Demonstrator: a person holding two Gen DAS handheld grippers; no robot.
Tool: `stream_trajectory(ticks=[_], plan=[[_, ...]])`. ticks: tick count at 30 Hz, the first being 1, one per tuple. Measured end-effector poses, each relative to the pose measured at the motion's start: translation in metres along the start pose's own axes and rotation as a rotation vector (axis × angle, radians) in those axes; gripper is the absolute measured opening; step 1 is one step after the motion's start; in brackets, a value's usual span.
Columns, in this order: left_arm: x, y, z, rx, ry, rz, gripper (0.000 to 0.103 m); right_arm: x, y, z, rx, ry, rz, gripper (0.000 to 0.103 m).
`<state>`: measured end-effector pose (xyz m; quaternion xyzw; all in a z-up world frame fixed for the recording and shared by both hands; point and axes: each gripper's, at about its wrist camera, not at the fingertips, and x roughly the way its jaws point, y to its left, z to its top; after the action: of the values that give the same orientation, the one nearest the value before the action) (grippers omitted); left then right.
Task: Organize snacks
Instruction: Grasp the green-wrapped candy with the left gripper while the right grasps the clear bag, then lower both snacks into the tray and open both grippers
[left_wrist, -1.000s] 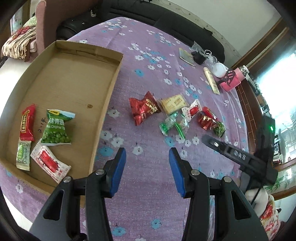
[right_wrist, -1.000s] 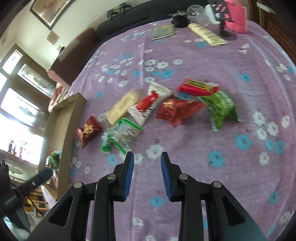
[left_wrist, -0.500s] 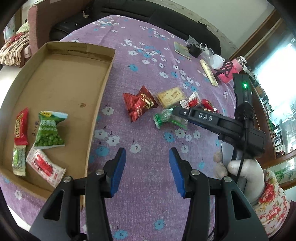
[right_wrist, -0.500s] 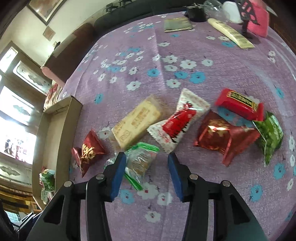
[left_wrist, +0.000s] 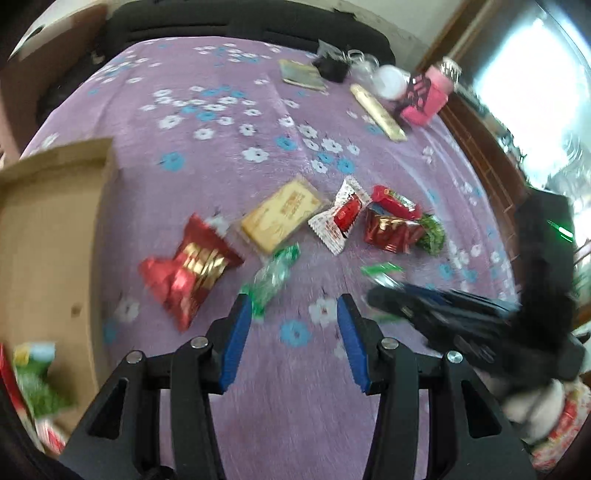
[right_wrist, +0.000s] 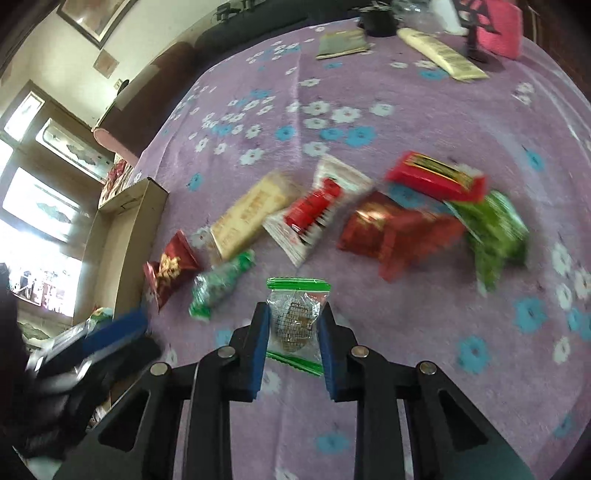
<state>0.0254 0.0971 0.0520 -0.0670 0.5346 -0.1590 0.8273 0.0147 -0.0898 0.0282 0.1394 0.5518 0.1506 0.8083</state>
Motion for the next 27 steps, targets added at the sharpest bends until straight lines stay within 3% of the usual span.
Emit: stream_trajectory(ticks=[6,7,8,15,22,27], plan=[[0.037,0.0,0.006,0.051,0.064,0.047,0.049,-0.013,-0.012,-0.013,-0.007,-0.021,-0.017,0.025],[0.036,-0.002,0.006,0.06,0.048,0.05,0.043,-0.014,-0.014,-0.014,-0.005,-0.024,-0.019,0.025],[0.038,-0.003,0.007,0.062,0.058,0.048,0.023,-0.016,-0.016,-0.016,-0.003,-0.025,-0.018,0.025],[0.035,-0.014,0.0,0.049,0.049,0.062,0.022,-0.02,-0.011,-0.017,-0.031,-0.029,-0.012,0.025],[-0.021,0.002,-0.019,-0.069,-0.035,-0.003,0.022,-0.021,0.015,-0.013,-0.087,-0.027,0.022,0.025],[-0.075,0.048,-0.031,-0.147,-0.101,0.051,0.022,-0.014,0.065,-0.008,-0.158,-0.018,0.086,0.025]])
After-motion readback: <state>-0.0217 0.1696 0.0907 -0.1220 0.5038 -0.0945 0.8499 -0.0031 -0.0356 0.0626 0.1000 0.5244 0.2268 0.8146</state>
